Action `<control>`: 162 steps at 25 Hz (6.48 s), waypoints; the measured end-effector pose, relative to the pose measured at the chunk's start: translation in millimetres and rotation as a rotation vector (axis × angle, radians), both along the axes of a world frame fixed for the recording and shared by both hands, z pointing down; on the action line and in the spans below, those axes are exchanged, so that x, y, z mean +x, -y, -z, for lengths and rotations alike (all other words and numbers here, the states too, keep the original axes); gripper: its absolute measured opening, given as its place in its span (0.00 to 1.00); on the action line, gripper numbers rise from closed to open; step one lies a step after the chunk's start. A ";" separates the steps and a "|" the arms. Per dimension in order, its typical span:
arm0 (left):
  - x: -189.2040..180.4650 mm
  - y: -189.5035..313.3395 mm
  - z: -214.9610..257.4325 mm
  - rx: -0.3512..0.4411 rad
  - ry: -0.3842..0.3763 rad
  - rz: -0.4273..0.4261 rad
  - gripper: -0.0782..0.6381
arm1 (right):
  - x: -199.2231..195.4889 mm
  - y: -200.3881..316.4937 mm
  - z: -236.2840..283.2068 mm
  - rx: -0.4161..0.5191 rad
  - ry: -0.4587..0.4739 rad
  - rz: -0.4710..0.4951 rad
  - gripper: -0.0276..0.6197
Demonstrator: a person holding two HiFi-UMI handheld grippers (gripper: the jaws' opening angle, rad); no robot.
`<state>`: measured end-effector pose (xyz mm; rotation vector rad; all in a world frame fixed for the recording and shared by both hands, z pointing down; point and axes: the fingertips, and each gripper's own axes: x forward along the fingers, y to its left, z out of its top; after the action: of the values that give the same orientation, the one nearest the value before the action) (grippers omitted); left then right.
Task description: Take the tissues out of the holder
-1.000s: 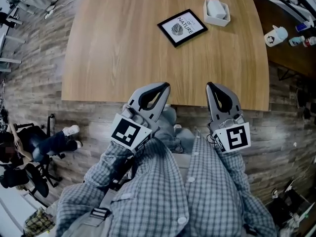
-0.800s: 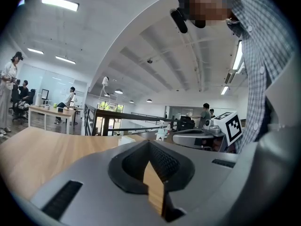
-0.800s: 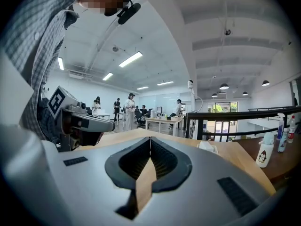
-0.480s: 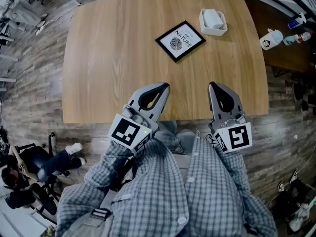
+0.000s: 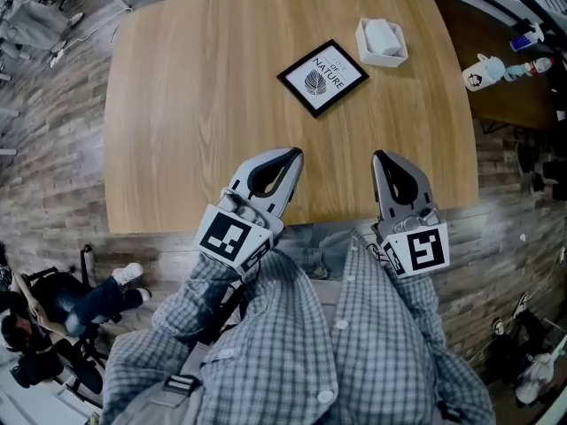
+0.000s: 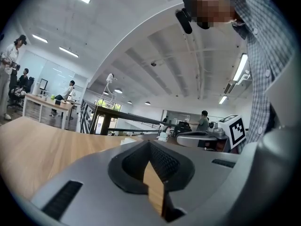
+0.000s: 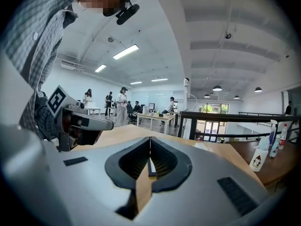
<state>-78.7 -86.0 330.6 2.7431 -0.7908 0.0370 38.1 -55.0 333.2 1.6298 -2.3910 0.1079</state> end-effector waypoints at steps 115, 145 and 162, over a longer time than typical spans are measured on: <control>149.8 117.3 -71.4 -0.206 0.127 0.142 0.11 | 194.3 273.4 -129.5 -0.303 -0.098 -0.035 0.27; 153.4 117.4 -74.3 -0.215 0.134 0.130 0.11 | 192.3 288.0 -186.4 -0.491 0.036 -0.127 0.45; 147.9 110.0 -61.8 -0.181 0.128 0.134 0.11 | 201.6 286.8 -156.1 -0.391 0.048 -0.182 0.43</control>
<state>69.2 -196.0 392.4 2.5320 -0.9544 0.2468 239.7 -341.8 489.3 1.6579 -2.0783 0.6113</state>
